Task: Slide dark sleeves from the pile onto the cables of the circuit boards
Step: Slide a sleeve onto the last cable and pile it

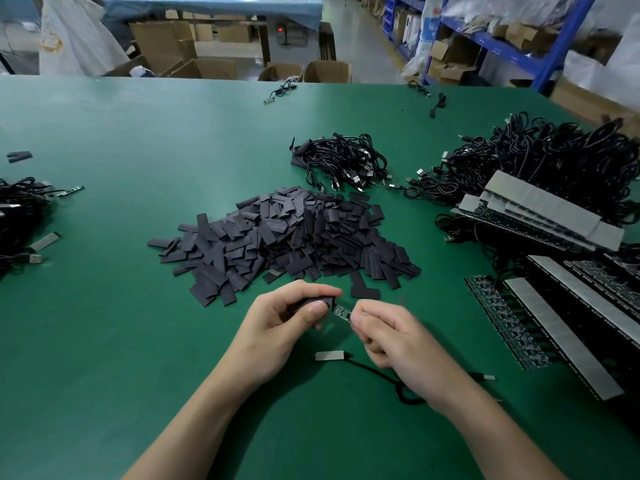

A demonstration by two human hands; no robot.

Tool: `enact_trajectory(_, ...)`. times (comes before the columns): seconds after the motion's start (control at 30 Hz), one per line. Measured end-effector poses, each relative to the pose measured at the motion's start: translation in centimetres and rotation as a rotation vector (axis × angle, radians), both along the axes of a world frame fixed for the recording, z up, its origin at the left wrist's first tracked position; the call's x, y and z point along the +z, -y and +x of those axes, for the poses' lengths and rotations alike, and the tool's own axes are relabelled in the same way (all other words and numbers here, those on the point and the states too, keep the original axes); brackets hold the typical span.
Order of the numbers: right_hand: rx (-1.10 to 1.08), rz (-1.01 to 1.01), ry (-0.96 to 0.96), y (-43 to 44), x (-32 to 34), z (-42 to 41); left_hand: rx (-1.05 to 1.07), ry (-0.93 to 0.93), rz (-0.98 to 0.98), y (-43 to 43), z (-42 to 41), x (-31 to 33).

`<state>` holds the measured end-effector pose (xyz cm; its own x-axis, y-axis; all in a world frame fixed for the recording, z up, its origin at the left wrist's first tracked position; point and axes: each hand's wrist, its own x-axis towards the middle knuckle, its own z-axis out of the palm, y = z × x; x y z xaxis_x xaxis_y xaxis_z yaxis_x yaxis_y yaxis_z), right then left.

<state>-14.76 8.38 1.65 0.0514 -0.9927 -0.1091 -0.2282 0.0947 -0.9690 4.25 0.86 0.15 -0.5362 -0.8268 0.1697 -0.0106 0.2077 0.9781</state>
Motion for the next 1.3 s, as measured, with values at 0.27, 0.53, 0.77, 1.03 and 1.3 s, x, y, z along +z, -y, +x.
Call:
enact_trajectory(0.27, 0.02, 0.0, 0.068, 0.2, -0.2, -0.4, -0.049, -0.003, -0.019, -0.1, 0.1, 0.2)
enact_trajectory(0.53, 0.057, 0.008, -0.004, 0.0, 0.0, -0.9, -0.113, 0.059, -0.041, 0.1, 0.4, -0.1)
enact_trajectory(0.77, 0.083, -0.066, -0.246, -0.4, 0.2, -1.1, -0.072, 0.246, -0.197, 0.3, 1.0, -0.4)
enact_trajectory(1.03, 0.101, -0.052, -0.289, -0.6, 0.3, -1.3, -0.026, 0.264, -0.275, 0.0, 0.9, -0.3)
enact_trajectory(1.3, 0.104, -0.061, -0.238, -0.5, 0.1, -1.4, 0.012, 0.259, -0.34, 0.1, 0.9, -0.1)
